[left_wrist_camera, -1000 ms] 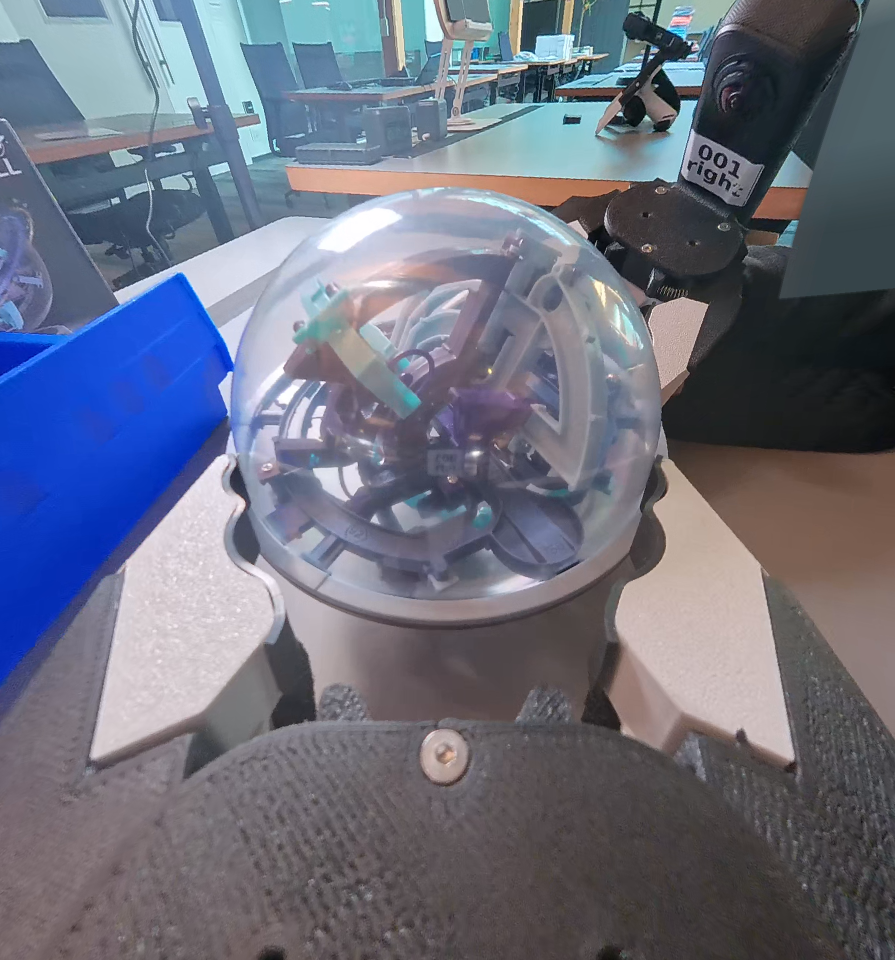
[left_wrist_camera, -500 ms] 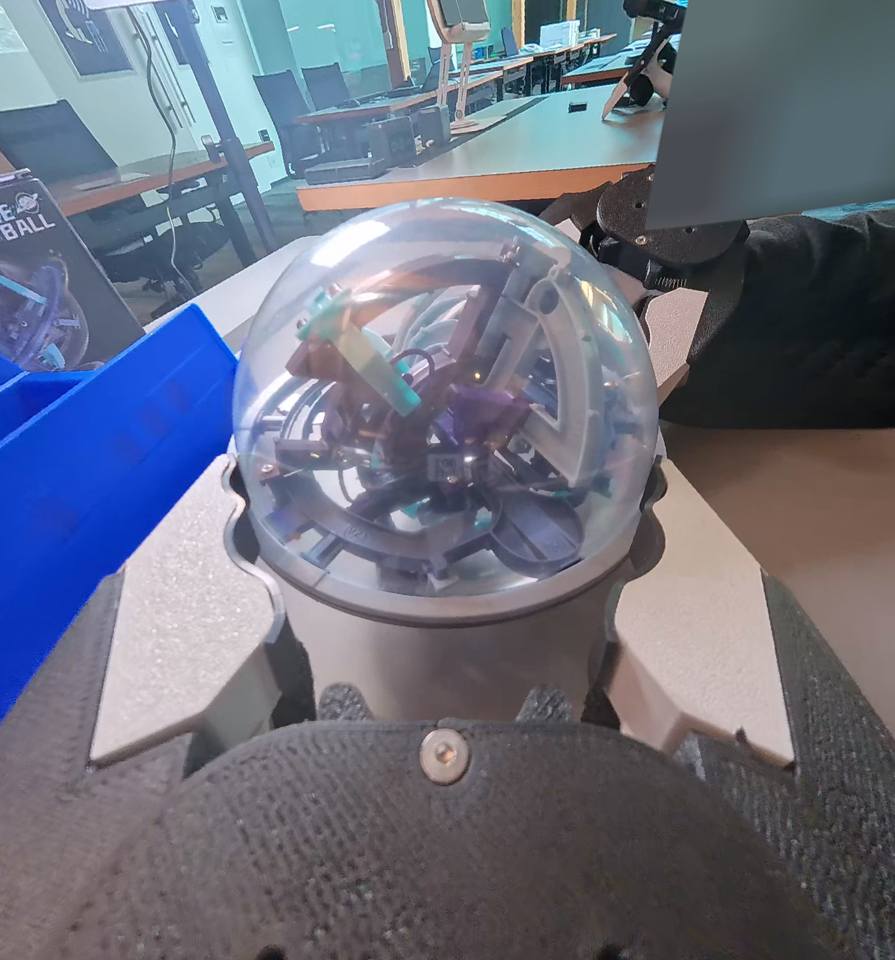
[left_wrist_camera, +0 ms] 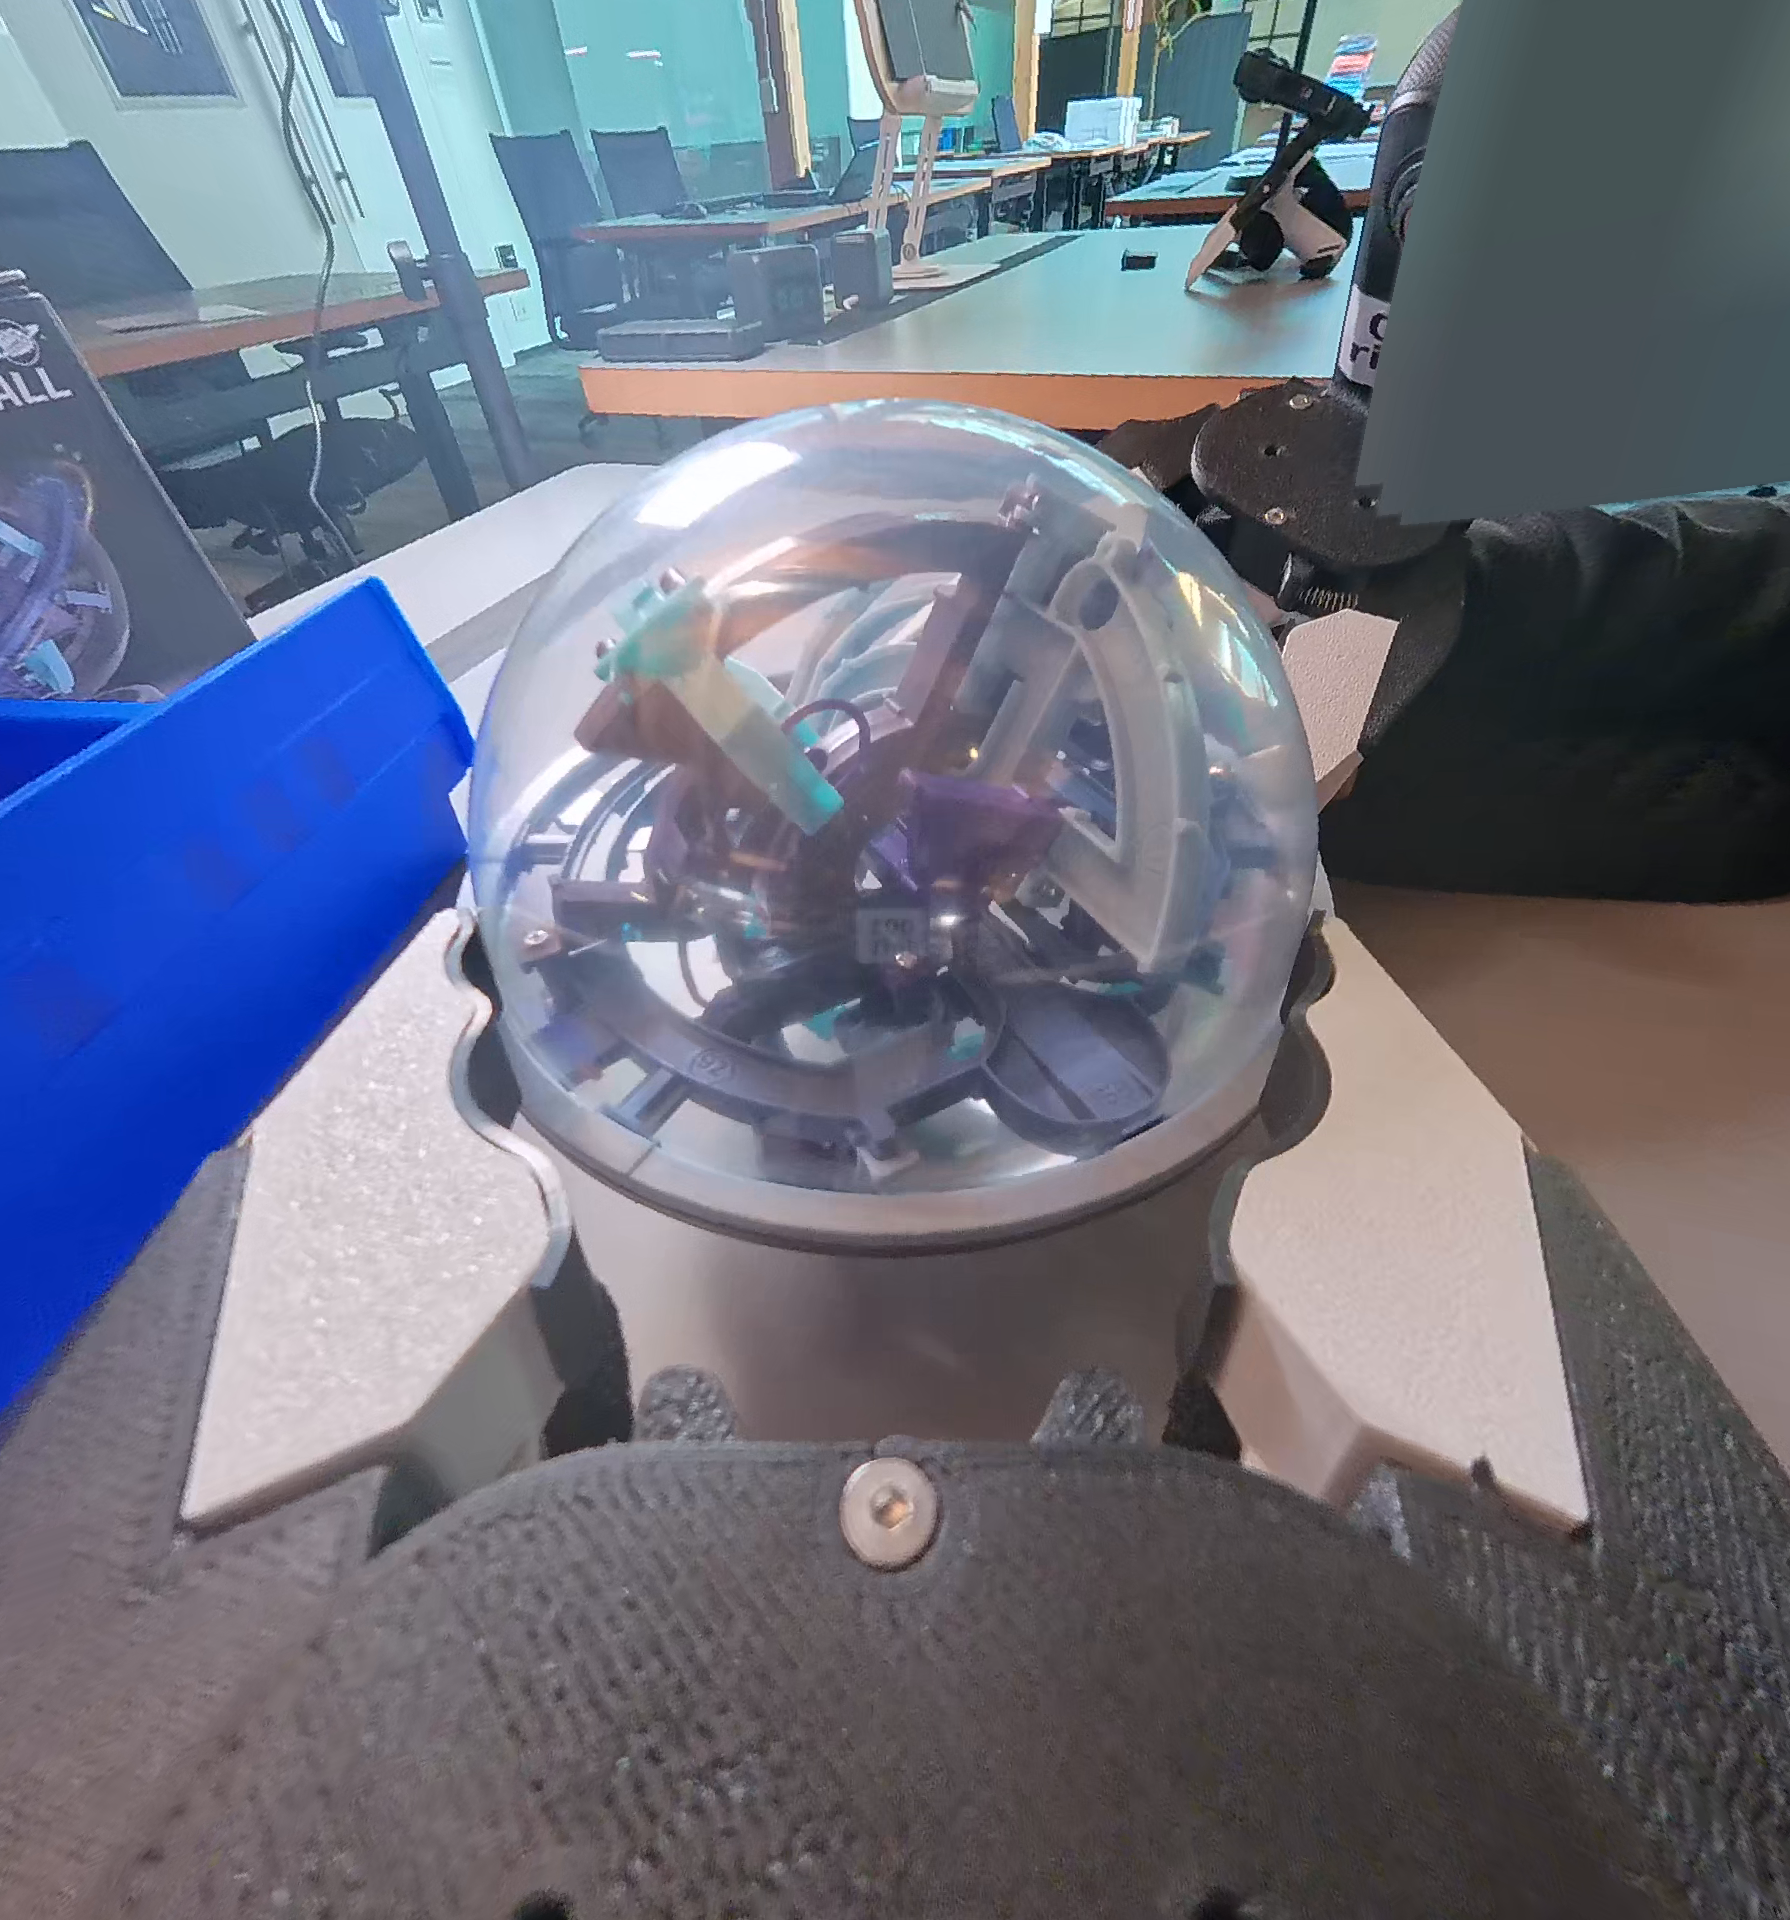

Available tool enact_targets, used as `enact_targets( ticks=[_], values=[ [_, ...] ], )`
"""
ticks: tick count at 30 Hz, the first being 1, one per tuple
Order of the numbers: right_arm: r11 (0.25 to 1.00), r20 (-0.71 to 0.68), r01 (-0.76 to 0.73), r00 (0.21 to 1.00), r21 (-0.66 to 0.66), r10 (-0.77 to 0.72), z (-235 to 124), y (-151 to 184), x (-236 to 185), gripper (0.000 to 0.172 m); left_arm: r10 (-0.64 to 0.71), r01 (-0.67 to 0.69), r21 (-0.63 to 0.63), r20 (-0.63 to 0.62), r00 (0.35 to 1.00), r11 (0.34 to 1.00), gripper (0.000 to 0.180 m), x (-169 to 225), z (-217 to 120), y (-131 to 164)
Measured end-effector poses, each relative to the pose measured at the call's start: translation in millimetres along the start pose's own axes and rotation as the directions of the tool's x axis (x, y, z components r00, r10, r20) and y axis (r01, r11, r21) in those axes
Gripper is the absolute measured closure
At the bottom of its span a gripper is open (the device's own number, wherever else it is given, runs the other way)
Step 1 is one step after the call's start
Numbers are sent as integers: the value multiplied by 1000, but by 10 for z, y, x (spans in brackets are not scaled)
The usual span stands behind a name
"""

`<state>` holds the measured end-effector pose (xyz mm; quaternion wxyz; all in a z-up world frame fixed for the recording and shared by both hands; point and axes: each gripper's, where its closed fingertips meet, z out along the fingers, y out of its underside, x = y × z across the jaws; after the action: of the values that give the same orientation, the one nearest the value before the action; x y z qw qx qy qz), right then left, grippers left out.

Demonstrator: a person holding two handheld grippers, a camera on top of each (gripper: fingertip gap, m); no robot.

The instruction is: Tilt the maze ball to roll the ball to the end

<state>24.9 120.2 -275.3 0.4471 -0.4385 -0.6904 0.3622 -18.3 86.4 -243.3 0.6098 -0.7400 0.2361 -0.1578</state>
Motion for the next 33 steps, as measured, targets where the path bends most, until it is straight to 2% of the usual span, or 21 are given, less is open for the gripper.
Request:
enact_targets(
  ticks=[9, 14, 33],
  values=[
    [1000, 0, 0, 1000, -14, 0, 12, 25, 5, 60, 14, -14, 12, 2, 1000, 1000, 35, -4, 1, -16],
    [1000, 4, -14, 1000, -11, 14, 11, 21, 11, 61, -82, 82, 16, -31, 996, 996, 35, -30, 3, -19],
    [1000, -4, -17, 1000, -9, 17, -4, 22, 27, 60, -109, 110, 22, -37, 993, 994, 35, -29, 28, -26]
  ],
)
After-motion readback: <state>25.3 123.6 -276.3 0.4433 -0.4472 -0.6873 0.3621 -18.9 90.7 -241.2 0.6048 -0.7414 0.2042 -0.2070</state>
